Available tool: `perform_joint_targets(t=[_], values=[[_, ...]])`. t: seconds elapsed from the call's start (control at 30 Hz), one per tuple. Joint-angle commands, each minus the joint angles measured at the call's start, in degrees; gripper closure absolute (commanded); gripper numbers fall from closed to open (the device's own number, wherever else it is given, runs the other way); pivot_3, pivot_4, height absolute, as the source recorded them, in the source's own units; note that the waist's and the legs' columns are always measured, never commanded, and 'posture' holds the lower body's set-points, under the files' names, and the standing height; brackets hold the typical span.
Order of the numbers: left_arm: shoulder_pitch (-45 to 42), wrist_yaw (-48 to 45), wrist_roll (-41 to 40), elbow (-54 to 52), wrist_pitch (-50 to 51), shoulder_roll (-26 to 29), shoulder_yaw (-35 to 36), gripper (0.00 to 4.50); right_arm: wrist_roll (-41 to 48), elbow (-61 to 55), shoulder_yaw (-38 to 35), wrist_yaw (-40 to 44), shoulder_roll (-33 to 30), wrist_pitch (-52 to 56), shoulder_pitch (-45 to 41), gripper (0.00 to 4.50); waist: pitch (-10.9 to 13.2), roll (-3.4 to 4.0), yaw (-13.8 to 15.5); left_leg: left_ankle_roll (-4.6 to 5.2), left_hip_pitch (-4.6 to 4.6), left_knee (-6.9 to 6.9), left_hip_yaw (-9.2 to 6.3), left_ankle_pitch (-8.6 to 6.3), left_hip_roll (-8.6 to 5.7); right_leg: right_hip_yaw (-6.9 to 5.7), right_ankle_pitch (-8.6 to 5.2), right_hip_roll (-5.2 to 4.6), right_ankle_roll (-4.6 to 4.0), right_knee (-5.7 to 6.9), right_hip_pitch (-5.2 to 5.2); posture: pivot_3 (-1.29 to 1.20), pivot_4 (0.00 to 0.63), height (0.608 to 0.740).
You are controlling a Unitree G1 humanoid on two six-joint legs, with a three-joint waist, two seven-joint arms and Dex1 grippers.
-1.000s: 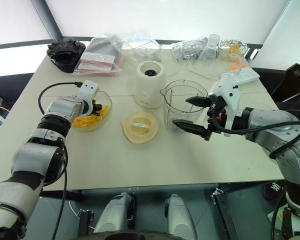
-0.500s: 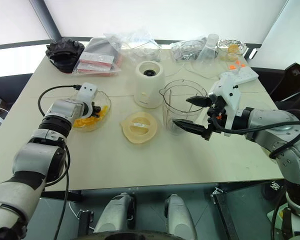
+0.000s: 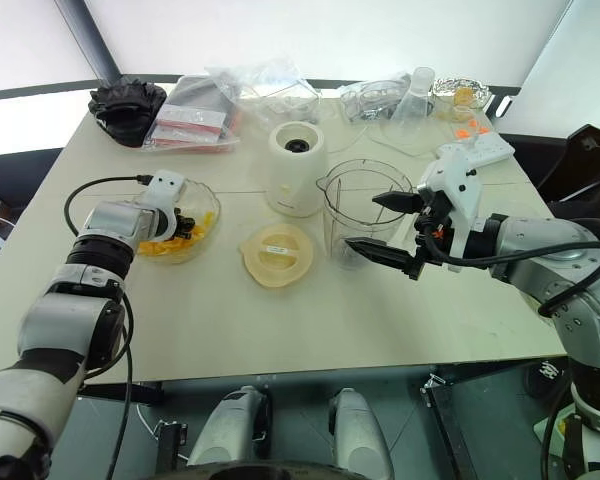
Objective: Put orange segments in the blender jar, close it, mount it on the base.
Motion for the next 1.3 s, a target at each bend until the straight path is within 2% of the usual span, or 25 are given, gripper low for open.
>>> perform_joint_targets(t=[0.03,0.53,0.57,0.6,0.7,0.77,0.8,0.87,0.9,1.13,1.3], values=[[-0.5,-1.12,0.67,-1.98,-1.15,1.62,0.27,2.84,-0.21,-0.61,-0.56,0.2,0.29,-1.45,-1.29,0.0,0.0,0.0,0.01,0.0,0.0,0.0,0.0,0.0,0.0,0.0,0.0,0.0,0.0,0.0,0.0,0.0,0.15,0.74],[-1.04,-7.89,1.83,-5.87,1.13,3.6,-1.2,2.84,-0.98,-0.23,-0.03,0.69,0.82,-1.79,-1.7,0.0,0.0,0.0,0.24,0.0,-0.01,0.01,0.01,0.0,0.0,0.0,-0.03,0.0,-0.05,0.0,0.0,0.0,0.15,0.74],[-0.85,-8.12,1.99,-6.21,1.35,3.66,-1.37,2.33,-0.99,-0.28,0.0,0.67,0.87,-1.8,-1.66,0.0,0.0,0.0,0.27,0.0,-0.01,0.01,0.01,0.0,0.0,0.0,-0.03,0.0,-0.06,0.0,0.0,0.0,0.15,0.74],[-0.73,-8.14,1.92,-6.47,1.93,3.59,-1.24,2.04,-1.02,-0.3,0.02,0.66,0.93,-1.84,-1.64,0.0,0.0,0.0,0.28,0.0,-0.01,0.01,0.01,0.0,0.0,0.0,-0.04,0.0,-0.07,0.0,0.0,0.0,0.15,0.74],[-0.36,-8.73,1.51,-7.3,3.44,3.44,-1.18,2.04,-1.21,-0.1,0.2,0.67,1.06,-1.92,-1.9,0.0,0.0,0.0,0.22,0.0,-0.01,0.01,0.01,0.0,-0.01,0.0,-0.04,0.0,-0.08,0.0,0.0,0.0,0.15,0.74],[0.09,-9.03,1.56,-8.31,4.22,3.4,-1.42,1.62,-1.22,-0.05,0.26,0.6,1.09,-1.99,-1.95,0.0,0.0,0.0,0.2,0.0,-0.01,0.01,0.01,0.0,-0.01,0.0,-0.04,0.0,-0.07,0.0,0.0,0.0,0.15,0.74],[0.25,-8.91,1.71,-8.6,4.46,3.36,-1.51,1.33,-1.23,-0.05,0.28,0.57,1.09,-2.04,-1.97,0.0,0.0,0.0,0.19,0.0,-0.01,0.01,0.01,0.0,0.0,0.0,-0.04,0.0,-0.07,0.0,0.0,0.0,0.15,0.74],[0.5,-8.77,1.99,-8.98,4.5,3.34,-1.72,0.32,-1.24,-0.05,0.31,0.52,1.1,-2.07,-2.0,0.0,0.0,0.0,0.21,0.0,-0.01,0.01,0.01,0.0,0.0,0.0,-0.04,0.0,-0.07,0.0,0.0,0.0,0.15,0.74],[0.62,-8.7,1.95,-9.1,4.61,3.27,-1.71,0.06,-1.27,-0.05,0.32,0.52,1.09,-2.09,-2.02,0.0,0.0,0.0,0.22,0.0,-0.01,0.01,0.01,0.0,0.0,0.0,-0.04,0.0,-0.07,0.0,0.0,0.0,0.15,0.74],[1.8,-8.85,1.47,-8.86,5.69,2.61,-1.77,0.06,-1.31,-0.06,0.41,0.55,1.15,-2.03,-2.15,0.0,0.0,0.0,0.2,0.0,-0.01,0.01,0.01,0.0,0.0,0.0,-0.03,0.0,-0.06,0.0,0.0,0.0,0.15,0.74],[1.69,-7.77,1.32,-4.09,3.67,1.1,-1.15,0.06,-1.49,0.08,0.76,0.49,1.3,-2.0,-2.54,0.0,0.0,0.0,0.21,0.0,0.0,0.01,0.01,0.0,0.0,0.0,-0.04,0.0,-0.06,0.01,0.0,0.0,0.15,0.74]])
